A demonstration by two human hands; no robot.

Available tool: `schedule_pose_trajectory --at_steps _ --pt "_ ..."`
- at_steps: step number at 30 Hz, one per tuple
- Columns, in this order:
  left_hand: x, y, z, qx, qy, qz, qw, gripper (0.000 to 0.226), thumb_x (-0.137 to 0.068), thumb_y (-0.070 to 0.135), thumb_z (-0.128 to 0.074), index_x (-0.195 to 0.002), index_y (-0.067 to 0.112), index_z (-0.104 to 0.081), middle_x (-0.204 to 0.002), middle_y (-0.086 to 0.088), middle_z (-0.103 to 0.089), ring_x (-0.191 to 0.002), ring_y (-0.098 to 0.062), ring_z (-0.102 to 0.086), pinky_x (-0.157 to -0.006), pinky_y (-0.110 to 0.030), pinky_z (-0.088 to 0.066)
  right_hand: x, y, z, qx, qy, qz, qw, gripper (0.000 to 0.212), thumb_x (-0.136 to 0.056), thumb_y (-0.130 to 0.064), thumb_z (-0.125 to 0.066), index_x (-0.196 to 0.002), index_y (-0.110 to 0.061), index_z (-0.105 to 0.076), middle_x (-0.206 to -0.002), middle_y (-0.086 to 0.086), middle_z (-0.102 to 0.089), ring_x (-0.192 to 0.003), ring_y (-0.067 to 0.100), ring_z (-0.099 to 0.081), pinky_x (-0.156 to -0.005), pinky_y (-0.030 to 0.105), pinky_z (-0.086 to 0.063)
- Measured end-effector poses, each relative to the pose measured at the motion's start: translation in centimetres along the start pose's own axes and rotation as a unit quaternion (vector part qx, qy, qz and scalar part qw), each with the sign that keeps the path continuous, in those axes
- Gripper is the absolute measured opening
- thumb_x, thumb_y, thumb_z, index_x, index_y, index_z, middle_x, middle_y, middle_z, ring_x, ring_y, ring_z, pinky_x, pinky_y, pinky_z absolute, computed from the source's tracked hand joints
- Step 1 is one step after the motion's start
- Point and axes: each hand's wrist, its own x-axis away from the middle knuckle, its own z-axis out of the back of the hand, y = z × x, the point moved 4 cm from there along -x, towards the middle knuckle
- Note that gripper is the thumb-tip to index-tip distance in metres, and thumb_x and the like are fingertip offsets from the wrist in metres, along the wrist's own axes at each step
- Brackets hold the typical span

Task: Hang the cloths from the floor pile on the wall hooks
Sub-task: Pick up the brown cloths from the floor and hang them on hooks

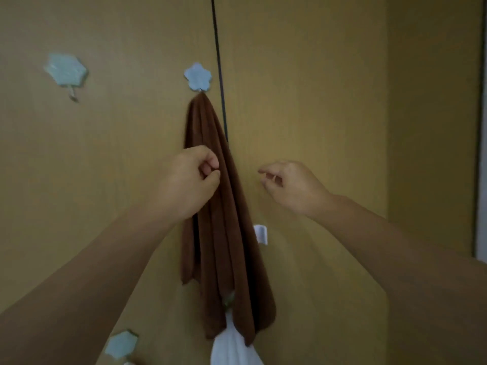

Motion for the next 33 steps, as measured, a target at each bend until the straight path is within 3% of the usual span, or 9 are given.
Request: schedule_pose_trajectory --at_steps 6,9,13,16,18,21,23,27,33 --pt "7.0 2.9 -4.2 -0.033 -0.065 -0.071 0.995 0.010 -0.083 0.016 -0.062 -0.092 0.020 -0.063 -0.083 0.007 -0.058 -0.079 -0.014 -0.057 -0.075 -0.032 -0.049 11.4 1.7 4.3 0.040 -0.010 -0.089 0.995 0.028 -0.090 -0.022 -0.059 -0.116 -0.015 -0.066 -0.095 0.000 -0.064 -0.080 0.019 -0.061 -0.071 0.025 -0.044" --pt "11.0 5.3 -6.6 -0.016 -0.114 -0.094 0.989 0.021 -0.087 0.022 -0.055 -0.103 0.015 -0.065 -0.093 0.001 -0.064 -0.087 -0.020 -0.061 -0.080 -0.035 -0.050 17.5 2.7 6.6 0.069 -0.037 -0.129 0.989 0.032 -0.091 -0.028 -0.057 -0.121 -0.017 -0.062 -0.102 0.002 -0.065 -0.086 0.016 -0.061 -0.079 0.031 -0.048" --pt "16.3 8.4 -10.9 0.015 -0.222 -0.059 0.973 0.040 -0.090 0.027 -0.057 -0.129 0.016 -0.055 -0.126 -0.001 -0.058 -0.111 -0.022 -0.057 -0.098 -0.034 -0.044 26.0 4.2 9.7 0.113 -0.062 -0.205 0.970 0.039 -0.092 -0.034 -0.056 -0.126 -0.017 -0.059 -0.115 0.004 -0.065 -0.100 0.020 -0.062 -0.086 0.027 -0.045" --pt "20.6 10.8 -14.9 0.028 -0.312 -0.053 0.948 0.052 -0.091 0.031 -0.056 -0.138 0.015 -0.045 -0.140 -0.003 -0.048 -0.127 -0.021 -0.046 -0.107 -0.033 -0.036 33.2 4.8 12.4 0.140 -0.093 -0.271 0.948 0.042 -0.091 -0.043 -0.052 -0.116 -0.011 -0.064 -0.113 0.006 -0.064 -0.077 0.019 -0.060 -0.082 0.031 -0.050" --pt "23.9 12.9 -17.3 0.045 -0.361 -0.050 0.930 0.055 -0.091 0.032 -0.056 -0.141 0.014 -0.041 -0.144 -0.005 -0.044 -0.131 -0.022 -0.042 -0.108 -0.033 -0.033 38.4 4.3 14.4 0.143 -0.105 -0.316 0.932 0.041 -0.091 -0.040 -0.054 -0.121 -0.013 -0.061 -0.122 0.004 -0.061 -0.072 0.011 -0.054 -0.084 0.026 -0.045" --pt "29.9 16.2 -20.7 0.069 -0.435 -0.060 0.896 0.055 -0.092 0.032 -0.054 -0.142 0.013 -0.040 -0.146 -0.007 -0.042 -0.133 -0.022 -0.040 -0.110 -0.034 -0.030 46.8 3.2 17.3 0.164 -0.133 -0.393 0.895 0.050 -0.092 -0.041 -0.054 -0.135 -0.017 -0.050 -0.135 0.003 -0.054 -0.097 0.017 -0.060 -0.087 0.018 -0.035" --pt "33.6 18.0 -22.4 0.098 -0.472 -0.063 0.874 0.055 -0.093 0.036 -0.053 -0.142 0.015 -0.039 -0.146 -0.004 -0.041 -0.133 -0.021 -0.040 -0.111 -0.034 -0.030 52.3 2.3 18.9 0.175 -0.147 -0.454 0.861 0.053 -0.092 -0.044 -0.053 -0.137 -0.018 -0.047 -0.137 0.002 -0.052 -0.103 0.017 -0.059 -0.088 0.017 -0.034" --pt "40.2 21.7 -25.2 0.160 -0.534 -0.074 0.827 0.055 -0.093 0.039 -0.052 -0.142 0.020 -0.039 -0.147 0.000 -0.040 -0.132 -0.016 -0.039 -0.109 -0.029 -0.031 61.9 -1.2 21.3 0.187 -0.169 -0.564 0.787 0.060 -0.090 -0.050 -0.052 -0.140 -0.019 -0.042 -0.140 0.002 -0.048 -0.119 0.019 -0.053 -0.099 0.028 -0.040" --pt "48.1 26.8 -28.1 0.240 -0.647 -0.110 0.715 0.056 -0.094 0.031 -0.054 -0.144 0.017 -0.035 -0.149 0.003 -0.034 -0.127 -0.010 -0.039 -0.101 -0.019 -0.029 70.3 -8.2 22.7 0.203 -0.116 -0.703 0.672 0.061 -0.090 -0.049 -0.053 -0.141 -0.020 -0.040 -0.141 0.002 -0.047 -0.122 0.020 -0.050 -0.100 0.031 -0.040"
